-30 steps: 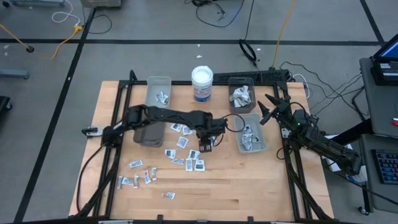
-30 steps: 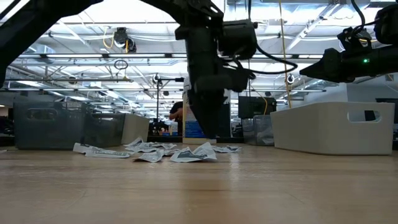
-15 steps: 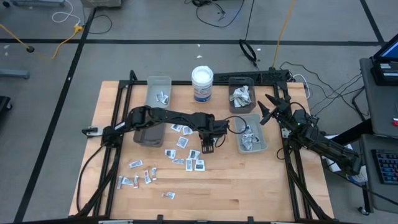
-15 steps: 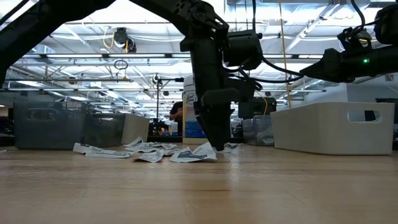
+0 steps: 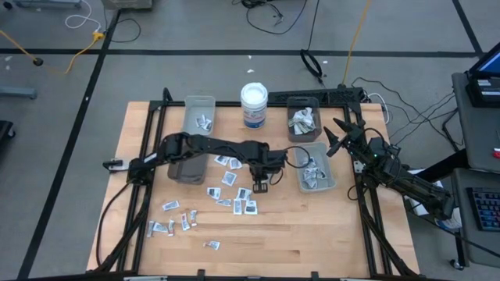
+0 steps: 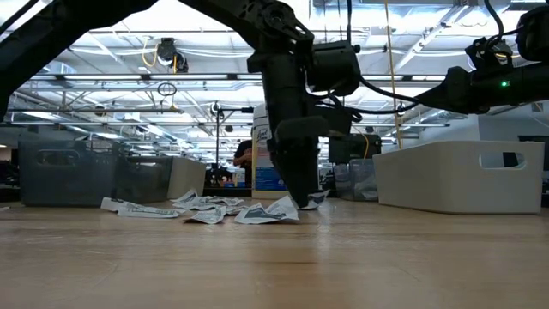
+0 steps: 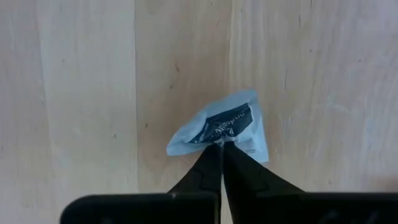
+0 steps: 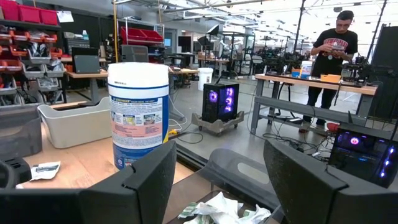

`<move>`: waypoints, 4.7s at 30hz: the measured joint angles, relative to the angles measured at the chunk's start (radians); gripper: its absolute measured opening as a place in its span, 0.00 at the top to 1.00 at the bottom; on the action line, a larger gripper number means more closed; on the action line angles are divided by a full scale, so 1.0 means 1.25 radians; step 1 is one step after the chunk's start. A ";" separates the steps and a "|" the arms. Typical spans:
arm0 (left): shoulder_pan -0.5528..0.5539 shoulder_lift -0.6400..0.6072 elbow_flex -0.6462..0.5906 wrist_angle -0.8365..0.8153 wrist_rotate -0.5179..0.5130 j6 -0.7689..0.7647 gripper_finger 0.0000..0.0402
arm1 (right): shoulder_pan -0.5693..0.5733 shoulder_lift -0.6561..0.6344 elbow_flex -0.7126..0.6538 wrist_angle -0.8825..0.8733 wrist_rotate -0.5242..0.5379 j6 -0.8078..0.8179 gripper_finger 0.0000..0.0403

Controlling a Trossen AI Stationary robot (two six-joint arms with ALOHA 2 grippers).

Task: Pick & Place First Aid Supplies
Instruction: Put the gray towelette pack into the left gray bin

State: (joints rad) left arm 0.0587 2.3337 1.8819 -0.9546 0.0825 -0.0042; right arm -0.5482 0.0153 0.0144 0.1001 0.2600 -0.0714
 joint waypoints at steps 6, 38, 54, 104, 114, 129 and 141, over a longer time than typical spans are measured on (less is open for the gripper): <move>0.026 -0.063 -0.004 -0.071 -0.009 0.008 0.99 | 0.000 0.000 0.000 0.000 0.000 0.000 0.41; 0.236 -0.191 0.000 -0.287 -0.026 0.093 1.00 | 0.000 0.000 0.000 0.000 0.000 0.000 0.41; 0.509 -0.253 0.001 -0.363 -0.053 0.038 1.00 | 0.000 0.000 0.000 0.000 0.000 0.000 0.41; 0.693 -0.365 -0.327 -0.126 -0.073 -0.121 0.50 | 0.000 0.000 0.000 0.000 0.000 0.000 0.41; 0.674 -0.455 -0.327 -0.183 -0.075 -0.161 0.47 | 0.000 0.000 0.000 0.000 0.000 0.000 0.41; 0.556 -0.460 -0.327 -0.181 -0.074 -0.150 0.47 | 0.000 0.000 0.000 0.000 0.000 0.000 0.41; 0.266 -0.460 -0.327 -0.177 -0.066 -0.145 0.47 | 0.000 0.000 0.000 0.000 0.000 0.000 0.41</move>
State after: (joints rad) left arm 0.3917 1.7584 1.4731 -1.1763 -0.0006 -0.1860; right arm -0.5482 0.0154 0.0145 0.1001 0.2602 -0.0711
